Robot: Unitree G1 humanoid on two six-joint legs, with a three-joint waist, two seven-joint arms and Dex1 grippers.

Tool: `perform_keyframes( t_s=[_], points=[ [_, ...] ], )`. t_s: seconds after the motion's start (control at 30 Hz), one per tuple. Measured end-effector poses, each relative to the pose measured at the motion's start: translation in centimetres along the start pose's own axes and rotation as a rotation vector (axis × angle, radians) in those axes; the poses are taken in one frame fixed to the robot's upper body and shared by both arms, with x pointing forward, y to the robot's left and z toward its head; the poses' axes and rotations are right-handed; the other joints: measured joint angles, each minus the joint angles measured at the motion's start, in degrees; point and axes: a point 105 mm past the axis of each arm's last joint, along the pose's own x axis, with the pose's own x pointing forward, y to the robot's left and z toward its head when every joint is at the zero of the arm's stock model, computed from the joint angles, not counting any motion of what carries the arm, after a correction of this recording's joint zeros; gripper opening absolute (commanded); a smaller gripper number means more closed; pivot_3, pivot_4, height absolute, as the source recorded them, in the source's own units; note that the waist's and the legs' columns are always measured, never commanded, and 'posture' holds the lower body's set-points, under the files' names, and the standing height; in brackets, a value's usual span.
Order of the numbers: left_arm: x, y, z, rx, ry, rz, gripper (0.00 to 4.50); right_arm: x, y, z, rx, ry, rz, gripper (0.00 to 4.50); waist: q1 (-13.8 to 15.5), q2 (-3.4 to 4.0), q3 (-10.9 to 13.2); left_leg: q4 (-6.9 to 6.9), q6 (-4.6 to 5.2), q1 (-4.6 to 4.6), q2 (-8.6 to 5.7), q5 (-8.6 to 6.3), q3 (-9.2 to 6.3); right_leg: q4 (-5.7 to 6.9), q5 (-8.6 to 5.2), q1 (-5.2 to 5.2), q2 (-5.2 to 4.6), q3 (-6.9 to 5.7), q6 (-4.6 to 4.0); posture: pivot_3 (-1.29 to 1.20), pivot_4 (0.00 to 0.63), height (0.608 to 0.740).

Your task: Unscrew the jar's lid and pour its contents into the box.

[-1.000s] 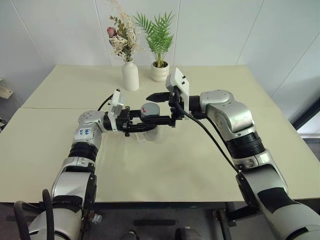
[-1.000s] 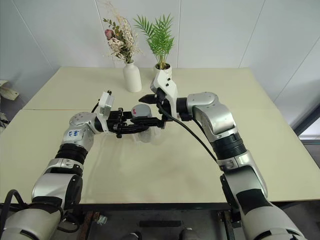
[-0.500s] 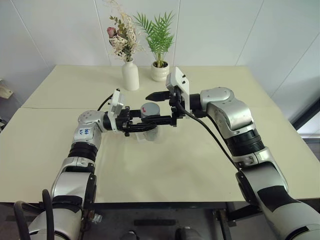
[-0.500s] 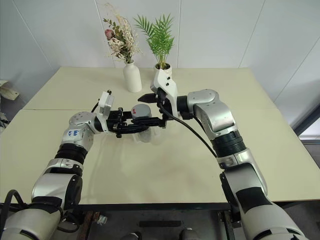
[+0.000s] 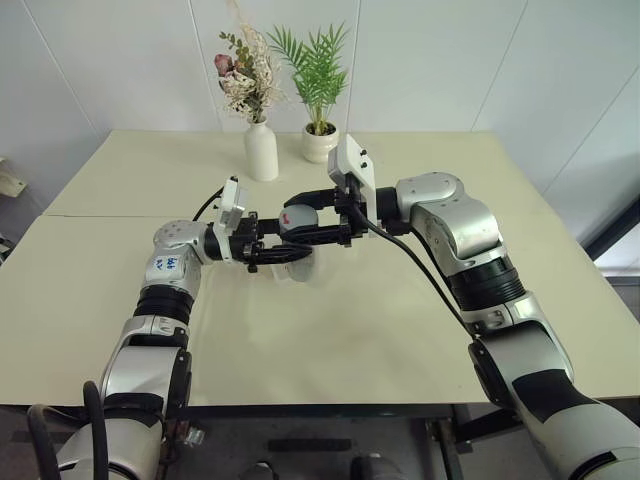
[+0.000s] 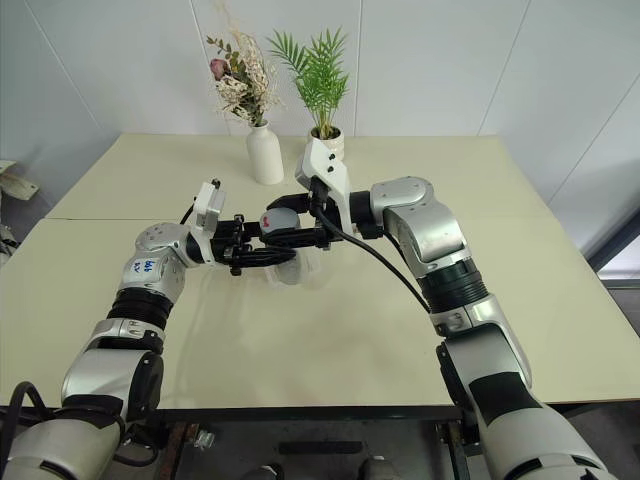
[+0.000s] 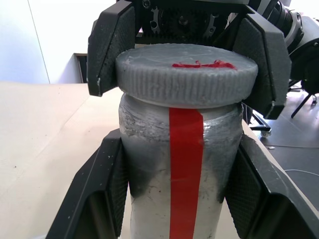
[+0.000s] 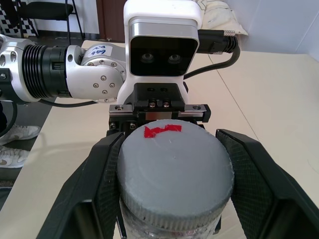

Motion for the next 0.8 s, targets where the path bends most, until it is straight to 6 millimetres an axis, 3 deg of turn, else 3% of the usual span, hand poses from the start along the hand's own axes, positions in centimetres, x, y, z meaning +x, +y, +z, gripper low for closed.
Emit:
perform_keyframes(
  t_s=[0.8],
  points=[
    [-0.19, -0.26, 0.02, -0.006, -0.020, 0.002, 2.24, -0.01, -0.10, 0.42, 0.001, 0.020, 0.045, 2.57, 0.01, 0.00, 0.00, 0.00, 0.00, 0.00, 0.00, 0.00, 0.00, 0.00, 0.00, 0.00, 0.00, 0.00, 0.00, 0.00, 0.150, 0.740]
  ],
)
